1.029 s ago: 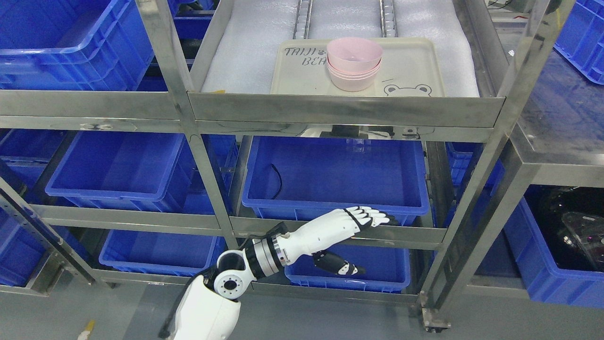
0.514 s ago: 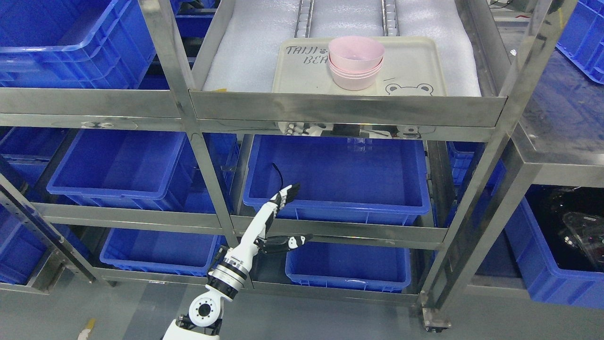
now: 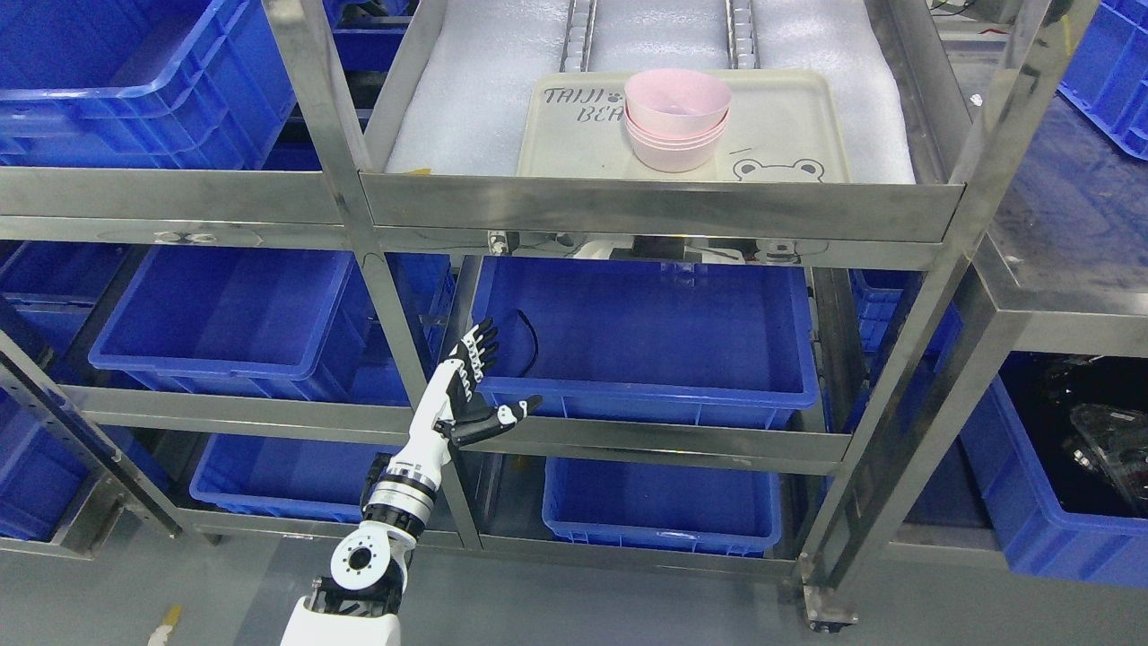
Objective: Stack pink IKEA bowl on shelf middle layer
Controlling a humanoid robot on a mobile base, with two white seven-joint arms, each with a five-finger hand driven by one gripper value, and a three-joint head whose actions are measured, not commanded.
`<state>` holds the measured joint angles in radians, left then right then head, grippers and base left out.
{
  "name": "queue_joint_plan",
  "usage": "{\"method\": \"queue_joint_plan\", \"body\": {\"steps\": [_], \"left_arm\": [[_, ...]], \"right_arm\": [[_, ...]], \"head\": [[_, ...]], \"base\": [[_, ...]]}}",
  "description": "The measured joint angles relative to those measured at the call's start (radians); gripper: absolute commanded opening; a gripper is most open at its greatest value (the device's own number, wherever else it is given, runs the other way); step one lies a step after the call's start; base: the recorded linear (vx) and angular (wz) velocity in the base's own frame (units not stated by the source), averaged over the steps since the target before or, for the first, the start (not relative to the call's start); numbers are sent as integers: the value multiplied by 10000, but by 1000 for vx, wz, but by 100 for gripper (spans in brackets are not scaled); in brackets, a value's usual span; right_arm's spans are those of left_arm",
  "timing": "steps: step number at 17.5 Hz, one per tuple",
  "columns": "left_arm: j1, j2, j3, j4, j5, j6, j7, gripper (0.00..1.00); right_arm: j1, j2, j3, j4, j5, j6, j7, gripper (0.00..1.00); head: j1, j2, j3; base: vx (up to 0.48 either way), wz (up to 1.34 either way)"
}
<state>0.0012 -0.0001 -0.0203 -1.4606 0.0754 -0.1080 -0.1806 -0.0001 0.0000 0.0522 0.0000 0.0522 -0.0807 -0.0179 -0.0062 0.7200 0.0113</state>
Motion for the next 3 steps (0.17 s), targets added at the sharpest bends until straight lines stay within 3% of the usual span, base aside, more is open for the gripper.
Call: {"method": "queue_joint_plan", "body": {"steps": [3], "left_arm": [[-4,0,12,-201,119,35,59,100]], "right_arm": [[0,0,0,0,0,0,0,100]], "head": [[0,0,0]], "base": [[4,0]]}}
